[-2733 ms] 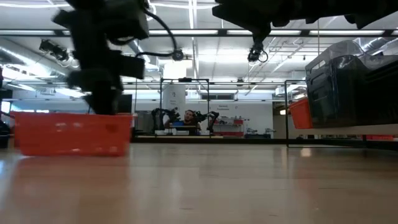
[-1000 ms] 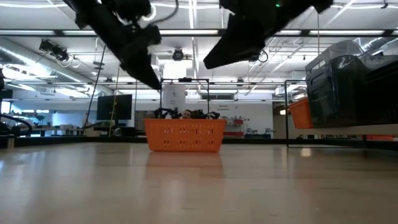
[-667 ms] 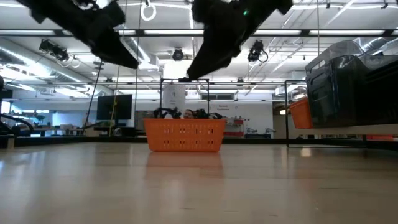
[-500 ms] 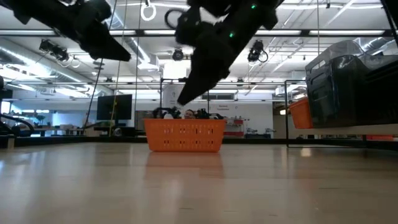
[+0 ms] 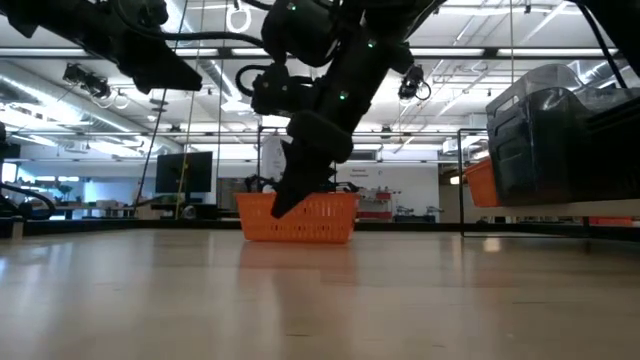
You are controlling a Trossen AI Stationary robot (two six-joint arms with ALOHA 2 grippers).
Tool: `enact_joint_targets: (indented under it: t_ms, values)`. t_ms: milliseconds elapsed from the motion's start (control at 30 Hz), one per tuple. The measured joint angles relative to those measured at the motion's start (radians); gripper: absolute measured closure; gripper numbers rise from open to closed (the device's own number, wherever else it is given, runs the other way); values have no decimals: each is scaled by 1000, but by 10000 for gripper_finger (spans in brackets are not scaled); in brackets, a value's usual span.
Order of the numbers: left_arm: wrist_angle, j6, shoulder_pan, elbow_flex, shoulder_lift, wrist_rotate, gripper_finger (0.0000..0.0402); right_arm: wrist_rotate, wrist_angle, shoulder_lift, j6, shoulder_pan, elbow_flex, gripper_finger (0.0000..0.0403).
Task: Stack baskets on shelf by color
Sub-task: Stack the orange bin on top of the orange bin on the shelf
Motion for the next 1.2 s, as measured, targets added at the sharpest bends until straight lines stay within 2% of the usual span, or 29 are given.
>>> enact_joint_targets:
  t_ms: [267,400,467,600,800,1000,1200]
  values:
    - [-8,0,0,0,0,0,269,8,-22,-38,0,3,21,242]
    - [-8,-1,0,0,0,0,269,136,-11,-69,-11,13,30,242]
    - [-8,-5,-1,0,0,0,269,166,-22,-70,-11,9,30,242]
    - [-16,-20,-1,0,0,1,269,121,-38,-64,9,-10,30,243]
    - [-16,-21,-1,0,0,1,269,158,-43,-63,21,-32,-4,243]
    - [-23,-33,-1,0,0,1,269,81,-11,-63,59,-66,-49,243]
    - [-22,-35,-1,0,0,1,269,85,-25,-63,44,-73,-66,244]
